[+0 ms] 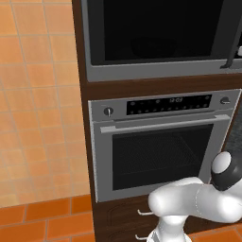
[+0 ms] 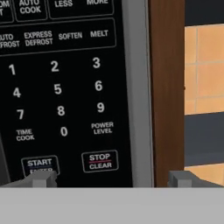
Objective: Open the microwave, place the bowl with waffle inside the microwave, then close the microwave door and turn it on.
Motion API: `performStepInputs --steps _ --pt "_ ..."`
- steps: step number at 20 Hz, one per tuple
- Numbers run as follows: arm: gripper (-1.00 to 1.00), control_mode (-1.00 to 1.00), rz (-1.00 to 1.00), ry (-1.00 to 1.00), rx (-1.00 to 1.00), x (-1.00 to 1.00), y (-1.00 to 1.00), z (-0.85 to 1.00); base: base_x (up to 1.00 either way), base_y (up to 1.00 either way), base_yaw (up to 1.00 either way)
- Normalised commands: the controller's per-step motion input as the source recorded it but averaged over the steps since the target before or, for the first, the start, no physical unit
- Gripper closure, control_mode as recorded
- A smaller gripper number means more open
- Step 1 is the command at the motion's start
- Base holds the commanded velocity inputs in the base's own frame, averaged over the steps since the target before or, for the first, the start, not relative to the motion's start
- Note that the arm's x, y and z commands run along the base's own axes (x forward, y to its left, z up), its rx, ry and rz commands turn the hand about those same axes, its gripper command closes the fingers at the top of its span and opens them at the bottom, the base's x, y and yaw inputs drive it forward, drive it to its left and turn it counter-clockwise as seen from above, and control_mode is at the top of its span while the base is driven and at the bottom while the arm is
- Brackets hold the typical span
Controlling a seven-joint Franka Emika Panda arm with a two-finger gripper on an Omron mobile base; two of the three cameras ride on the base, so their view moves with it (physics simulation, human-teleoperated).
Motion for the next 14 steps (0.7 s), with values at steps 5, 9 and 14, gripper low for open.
performStepInputs --steps 5,9,14 --pt "-1.00 -1.00 0.00 0.00 0.00 0.19 0.02 0.00 0.00 0.00 0.00" --pt "-1.00 -1.00 0.00 0.00 0.00 0.21 0.04 0.00 0.00 0.00 0.00" --pt "-1.00 -1.00 0.00 0.00 0.00 0.12 0.03 0.00 0.00 0.00 0.00"
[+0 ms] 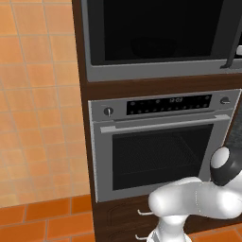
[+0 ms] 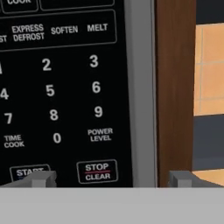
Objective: Open the microwave, place the bowl with waffle inside the microwave, then close the microwave door and turn it on.
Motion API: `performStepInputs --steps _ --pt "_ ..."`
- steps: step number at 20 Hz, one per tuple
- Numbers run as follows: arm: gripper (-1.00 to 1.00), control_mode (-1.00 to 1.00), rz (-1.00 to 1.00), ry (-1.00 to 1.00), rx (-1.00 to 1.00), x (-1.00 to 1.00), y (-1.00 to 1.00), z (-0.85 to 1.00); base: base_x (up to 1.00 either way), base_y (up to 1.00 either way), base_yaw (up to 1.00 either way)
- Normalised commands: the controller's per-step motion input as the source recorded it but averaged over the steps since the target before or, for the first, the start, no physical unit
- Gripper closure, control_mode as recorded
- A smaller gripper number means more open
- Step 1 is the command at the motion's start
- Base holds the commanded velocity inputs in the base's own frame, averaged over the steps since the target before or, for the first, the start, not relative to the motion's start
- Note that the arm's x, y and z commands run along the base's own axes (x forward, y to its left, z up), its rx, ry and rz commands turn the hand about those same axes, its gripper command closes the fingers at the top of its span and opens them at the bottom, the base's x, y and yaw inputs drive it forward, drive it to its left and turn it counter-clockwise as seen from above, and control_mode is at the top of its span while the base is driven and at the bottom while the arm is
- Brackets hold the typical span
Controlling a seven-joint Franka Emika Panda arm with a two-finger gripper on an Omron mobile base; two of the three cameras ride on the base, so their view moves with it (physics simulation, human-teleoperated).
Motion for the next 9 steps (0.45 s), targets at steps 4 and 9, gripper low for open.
performStepInputs --steps 4,9 --pt "-1.00 -1.00 0.00 0.00 0.00 0.23 0.00 0.00 0.00 0.00 0.00" --pt "-1.00 -1.00 0.00 0.00 0.00 0.12 0.00 0.00 0.00 0.00 0.00"
